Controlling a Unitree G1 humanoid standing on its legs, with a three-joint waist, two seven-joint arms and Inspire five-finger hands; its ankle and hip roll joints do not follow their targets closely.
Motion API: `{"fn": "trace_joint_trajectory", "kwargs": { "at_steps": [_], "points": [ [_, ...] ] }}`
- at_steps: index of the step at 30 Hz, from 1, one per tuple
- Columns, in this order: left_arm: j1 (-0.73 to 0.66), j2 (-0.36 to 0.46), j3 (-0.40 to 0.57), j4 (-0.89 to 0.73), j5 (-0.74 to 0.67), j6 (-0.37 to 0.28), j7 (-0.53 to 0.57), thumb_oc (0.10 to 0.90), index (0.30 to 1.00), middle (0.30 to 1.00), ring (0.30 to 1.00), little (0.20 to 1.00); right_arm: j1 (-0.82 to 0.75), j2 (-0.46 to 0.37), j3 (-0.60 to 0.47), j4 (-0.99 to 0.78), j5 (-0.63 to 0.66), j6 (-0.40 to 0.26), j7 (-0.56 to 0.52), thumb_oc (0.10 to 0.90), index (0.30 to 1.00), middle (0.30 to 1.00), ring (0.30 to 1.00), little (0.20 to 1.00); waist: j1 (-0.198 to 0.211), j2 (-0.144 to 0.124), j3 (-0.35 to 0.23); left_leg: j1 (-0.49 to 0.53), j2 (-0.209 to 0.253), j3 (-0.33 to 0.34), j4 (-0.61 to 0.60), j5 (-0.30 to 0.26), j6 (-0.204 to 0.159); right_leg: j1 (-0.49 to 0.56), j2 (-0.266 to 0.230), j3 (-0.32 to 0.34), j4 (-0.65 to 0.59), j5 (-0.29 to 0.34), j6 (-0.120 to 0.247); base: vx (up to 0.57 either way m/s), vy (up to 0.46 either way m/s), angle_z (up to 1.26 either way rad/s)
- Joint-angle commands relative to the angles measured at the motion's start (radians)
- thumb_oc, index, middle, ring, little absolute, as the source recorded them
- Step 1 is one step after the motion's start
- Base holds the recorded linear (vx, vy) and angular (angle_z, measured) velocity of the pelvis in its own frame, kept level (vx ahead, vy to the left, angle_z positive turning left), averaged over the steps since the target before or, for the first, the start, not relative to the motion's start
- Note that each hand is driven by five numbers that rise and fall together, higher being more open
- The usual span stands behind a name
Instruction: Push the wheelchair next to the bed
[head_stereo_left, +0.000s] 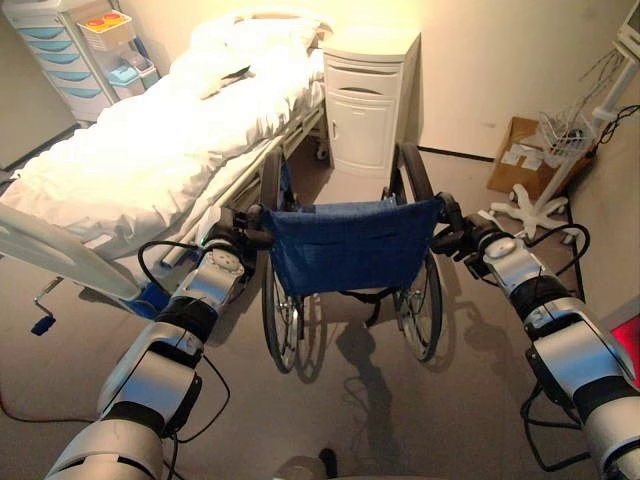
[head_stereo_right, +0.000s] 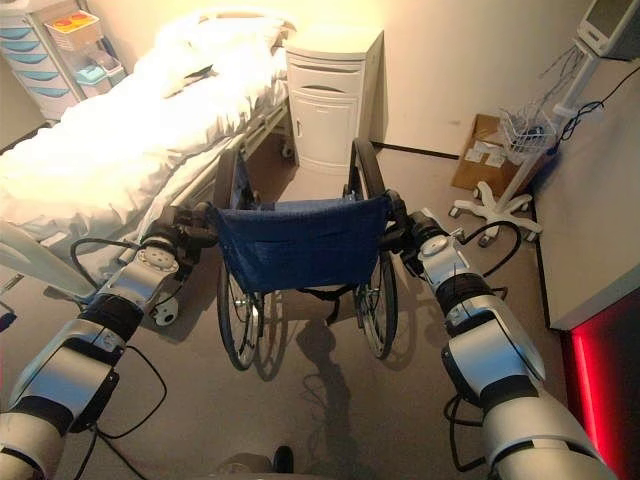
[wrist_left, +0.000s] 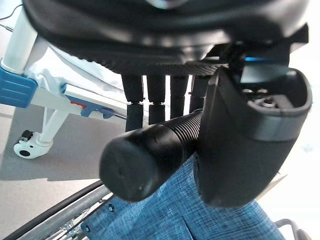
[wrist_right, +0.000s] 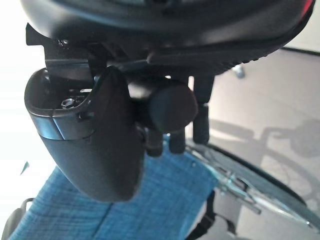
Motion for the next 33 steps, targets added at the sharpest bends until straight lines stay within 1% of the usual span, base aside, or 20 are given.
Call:
{"fn": "trace_joint_trajectory", "kwargs": {
  "at_steps": [1, 2, 4, 6, 7, 8, 9, 12, 14, 15, 17, 18, 19, 20, 22, 24, 25, 27, 28, 33],
  "points": [
    [0.094, -0.075, -0.074, 0.121, 0.007, -0.031, -0.072, 0.4, 0.3, 0.3, 0.3, 0.3, 0.009, -0.049, 0.134, -0.102, -0.035, -0.16, 0.089, 0.4, 0.3, 0.3, 0.3, 0.3, -0.029, -0.01, -0.057, -0.127, -0.068, -0.006, -0.114, 0.11, -0.062, 0.028, 0.066, -0.004, 0.048, 0.02, 0.048, 0.17, 0.026, 0.22],
    [0.094, -0.086, -0.076, 0.114, 0.014, -0.032, -0.069, 0.4, 0.3, 0.3, 0.3, 0.3, 0.011, -0.039, 0.122, -0.098, -0.002, -0.141, 0.083, 0.4, 0.3, 0.3, 0.3, 0.3, -0.028, -0.014, -0.059, -0.126, -0.065, -0.003, -0.119, 0.107, -0.055, 0.025, 0.065, -0.007, 0.064, 0.006, 0.049, 0.15, 0.021, 0.19],
    [0.093, -0.09, -0.077, 0.106, 0.021, -0.03, -0.069, 0.4, 0.3, 0.3, 0.3, 0.3, 0.019, -0.025, 0.112, -0.1, 0.015, -0.126, 0.073, 0.4, 0.3, 0.3, 0.3, 0.3, -0.025, -0.019, -0.063, -0.127, -0.065, 0.005, -0.126, 0.105, -0.046, 0.017, 0.057, -0.017, 0.099, 0.009, 0.059, 0.11, 0.006, 0.11],
    [0.082, -0.086, -0.085, 0.085, 0.033, -0.02, -0.078, 0.4, 0.3, 0.3, 0.3, 0.3, 0.064, 0.0, 0.094, -0.124, 0.041, -0.099, 0.02, 0.4, 0.3, 0.3, 0.3, 0.3, -0.025, -0.026, -0.063, -0.12, -0.052, 0.03, -0.146, 0.097, -0.026, -0.01, 0.027, -0.045, 0.196, 0.031, 0.092, 0.09, -0.034, -0.23],
    [0.081, -0.086, -0.087, 0.082, 0.034, -0.018, -0.08, 0.4, 0.3, 0.3, 0.3, 0.3, 0.079, 0.006, 0.087, -0.127, 0.047, -0.096, 0.007, 0.4, 0.3, 0.3, 0.3, 0.3, -0.026, -0.027, -0.063, -0.118, -0.051, 0.032, -0.148, 0.094, -0.024, -0.016, 0.02, -0.048, 0.214, 0.037, 0.098, 0.09, -0.061, -0.39],
    [0.079, -0.091, -0.091, 0.076, 0.042, -0.009, -0.093, 0.4, 0.3, 0.3, 0.3, 0.3, 0.112, 0.018, 0.072, -0.134, 0.043, -0.091, -0.01, 0.4, 0.3, 0.3, 0.3, 0.3, -0.032, -0.029, -0.062, -0.111, -0.051, 0.025, -0.15, 0.089, -0.019, -0.034, 0.003, -0.048, 0.235, 0.057, 0.111, 0.08, -0.074, -0.44],
    [0.077, -0.097, -0.098, 0.074, 0.042, -0.003, -0.102, 0.4, 0.3, 0.3, 0.3, 0.3, 0.128, 0.024, 0.065, -0.136, 0.047, -0.089, -0.016, 0.4, 0.3, 0.3, 0.3, 0.3, -0.037, -0.026, -0.059, -0.1, -0.05, 0.015, -0.151, 0.083, -0.018, -0.05, -0.015, -0.048, 0.231, 0.069, 0.117, 0.09, -0.089, -0.44],
    [0.073, -0.124, -0.11, 0.084, 0.045, 0.004, -0.105, 0.4, 0.3, 0.3, 0.3, 0.3, 0.145, 0.038, 0.057, -0.134, 0.045, -0.089, -0.022, 0.4, 0.3, 0.3, 0.3, 0.3, -0.053, -0.011, -0.052, -0.071, -0.036, -0.011, -0.153, 0.079, -0.029, -0.082, -0.046, -0.043, 0.193, 0.076, 0.114, 0.08, -0.119, -0.22],
    [0.052, -0.146, -0.116, 0.103, 0.043, -0.003, -0.105, 0.4, 0.3, 0.3, 0.3, 0.3, 0.139, 0.043, 0.052, -0.129, 0.04, -0.097, -0.031, 0.4, 0.3, 0.3, 0.3, 0.3, -0.085, 0.008, -0.031, -0.018, -0.01, -0.036, -0.158, 0.062, -0.043, -0.151, -0.09, -0.006, 0.114, 0.126, 0.115, 0.07, -0.224, -0.09],
    [0.043, -0.147, -0.12, 0.109, 0.04, -0.006, -0.106, 0.4, 0.3, 0.3, 0.3, 0.3, 0.136, 0.043, 0.051, -0.128, 0.04, -0.102, -0.034, 0.4, 0.3, 0.3, 0.3, 0.3, -0.094, 0.01, -0.027, -0.007, -0.006, -0.04, -0.161, 0.055, -0.044, -0.175, -0.101, 0.009, 0.097, 0.15, 0.118, 0.06, -0.236, 0.03],
    [0.026, -0.145, -0.127, 0.117, 0.036, -0.014, -0.111, 0.4, 0.3, 0.3, 0.3, 0.3, 0.128, 0.049, 0.053, -0.133, 0.044, -0.099, -0.044, 0.4, 0.3, 0.3, 0.3, 0.3, -0.111, 0.007, -0.018, 0.022, -0.006, -0.049, -0.158, 0.021, -0.044, -0.229, -0.145, 0.033, 0.049, 0.229, 0.131, 0.08, -0.276, 0.19],
    [0.015, -0.136, -0.131, 0.113, 0.028, -0.01, -0.108, 0.4, 0.3, 0.3, 0.3, 0.3, 0.119, 0.049, 0.057, -0.153, 0.044, -0.079, -0.049, 0.4, 0.3, 0.3, 0.3, 0.3, -0.124, 0.007, -0.011, 0.045, -0.006, -0.054, -0.149, -0.012, -0.042, -0.271, -0.171, 0.046, 0.03, 0.275, 0.144, 0.1, -0.33, 0.28],
    [0.011, -0.13, -0.13, 0.109, 0.029, -0.007, -0.109, 0.4, 0.3, 0.3, 0.3, 0.3, 0.114, 0.047, 0.058, -0.17, 0.044, -0.061, -0.053, 0.4, 0.3, 0.3, 0.3, 0.3, -0.133, 0.006, -0.006, 0.057, -0.004, -0.054, -0.133, -0.036, -0.039, -0.292, -0.175, 0.052, 0.031, 0.282, 0.149, 0.09, -0.321, 0.37],
    [0.007, -0.126, -0.13, 0.109, 0.037, -0.006, -0.114, 0.4, 0.3, 0.3, 0.3, 0.3, 0.11, 0.042, 0.059, -0.178, 0.048, -0.051, -0.057, 0.4, 0.3, 0.3, 0.3, 0.3, -0.138, 0.002, -0.005, 0.056, -0.002, -0.048, -0.111, -0.05, -0.037, -0.295, -0.17, 0.055, 0.033, 0.274, 0.152, 0.08, -0.293, 0.53],
    [0.009, -0.132, -0.123, 0.109, 0.044, 0.007, -0.106, 0.4, 0.3, 0.3, 0.3, 0.3, 0.106, 0.022, 0.058, -0.179, 0.067, -0.033, -0.043, 0.4, 0.3, 0.3, 0.3, 0.3, -0.155, -0.008, -0.007, 0.034, 0.008, -0.031, -0.02, -0.071, -0.039, -0.288, -0.149, 0.065, 0.066, 0.232, 0.147, 0.1, -0.256, 0.68],
    [0.005, -0.136, -0.135, 0.11, 0.047, 0.019, -0.128, 0.4, 0.3, 0.3, 0.3, 0.3, 0.1, 0.005, 0.069, -0.178, 0.082, -0.018, -0.037, 0.4, 0.3, 0.3, 0.3, 0.3, -0.166, -0.014, -0.007, 0.028, 0.031, -0.019, 0.017, -0.072, -0.05, -0.275, -0.141, 0.062, 0.094, 0.203, 0.136, 0.11, -0.153, 0.9],
    [0.004, -0.143, -0.14, 0.112, 0.04, 0.021, -0.115, 0.4, 0.3, 0.3, 0.3, 0.3, 0.098, -0.004, 0.073, -0.174, 0.088, -0.016, -0.039, 0.4, 0.3, 0.3, 0.3, 0.3, -0.17, -0.016, -0.007, 0.029, 0.043, -0.017, 0.026, -0.07, -0.059, -0.264, -0.138, 0.051, 0.095, 0.195, 0.127, 0.13, -0.128, 1.0],
    [0.005, -0.15, -0.139, 0.117, 0.026, 0.028, -0.096, 0.4, 0.3, 0.3, 0.3, 0.3, 0.105, -0.01, 0.071, -0.171, 0.085, -0.026, -0.026, 0.4, 0.3, 0.3, 0.3, 0.3, -0.172, -0.018, -0.007, 0.033, 0.049, -0.019, 0.025, -0.07, -0.064, -0.249, -0.138, 0.038, 0.091, 0.187, 0.12, 0.12, -0.079, 0.48],
    [-0.006, -0.161, -0.136, 0.136, 0.014, 0.038, -0.077, 0.4, 0.3, 0.3, 0.3, 0.3, 0.099, -0.011, 0.08, -0.166, 0.074, -0.048, -0.013, 0.4, 0.3, 0.3, 0.3, 0.3, -0.175, -0.017, -0.014, 0.04, 0.047, -0.032, 0.008, -0.068, -0.066, -0.236, -0.131, 0.036, 0.085, 0.177, 0.116, 0.08, -0.038, 0.02],
    [-0.025, -0.163, -0.126, 0.189, -0.007, 0.028, -0.066, 0.4, 0.3, 0.3, 0.3, 0.3, 0.062, -0.003, 0.099, -0.149, 0.033, -0.084, 0.007, 0.4, 0.3, 0.3, 0.3, 0.3, -0.17, -0.01, -0.02, 0.074, 0.044, -0.054, -0.049, -0.057, -0.069, -0.222, -0.126, 0.022, 0.087, 0.164, 0.117, 0.14, -0.049, 0.16]
  ]
}}
